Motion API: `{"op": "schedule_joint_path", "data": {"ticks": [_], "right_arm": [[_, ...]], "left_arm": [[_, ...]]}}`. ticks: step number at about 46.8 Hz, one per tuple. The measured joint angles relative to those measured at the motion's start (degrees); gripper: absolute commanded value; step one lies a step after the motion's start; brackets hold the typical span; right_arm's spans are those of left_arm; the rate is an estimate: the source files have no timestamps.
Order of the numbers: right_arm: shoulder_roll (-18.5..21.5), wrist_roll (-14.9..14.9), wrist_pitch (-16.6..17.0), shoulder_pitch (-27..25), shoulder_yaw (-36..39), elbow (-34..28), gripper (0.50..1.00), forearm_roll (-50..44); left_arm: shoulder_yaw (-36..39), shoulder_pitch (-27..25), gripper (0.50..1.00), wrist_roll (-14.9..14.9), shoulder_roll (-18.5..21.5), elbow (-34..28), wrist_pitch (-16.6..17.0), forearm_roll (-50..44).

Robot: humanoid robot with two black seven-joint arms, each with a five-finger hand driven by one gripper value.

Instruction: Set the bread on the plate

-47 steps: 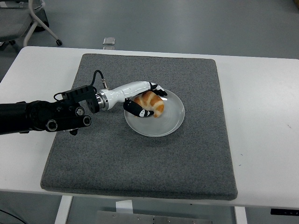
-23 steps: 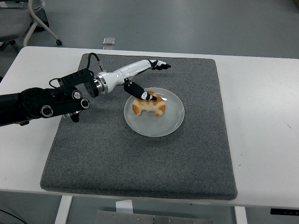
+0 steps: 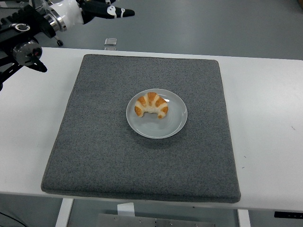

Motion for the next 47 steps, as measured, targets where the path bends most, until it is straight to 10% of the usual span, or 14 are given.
{"op": "schedule_joint_path", "data": {"ticks": [17,47], "right_arm": [[0.00,0.00,-0.01,-0.27,0.00,0.04,0.930,-0.02],[0.00,0.00,0.00,-0.35,0.00,0.09,0.930,-0.02]], "left_arm": [[-1.39,1.85,0.988,0.15,0.95,15.16,-12.25,-20.11],[-1.26,12.98,0.962,6.67,0.06,16.42,-12.78,-28.18]]}}
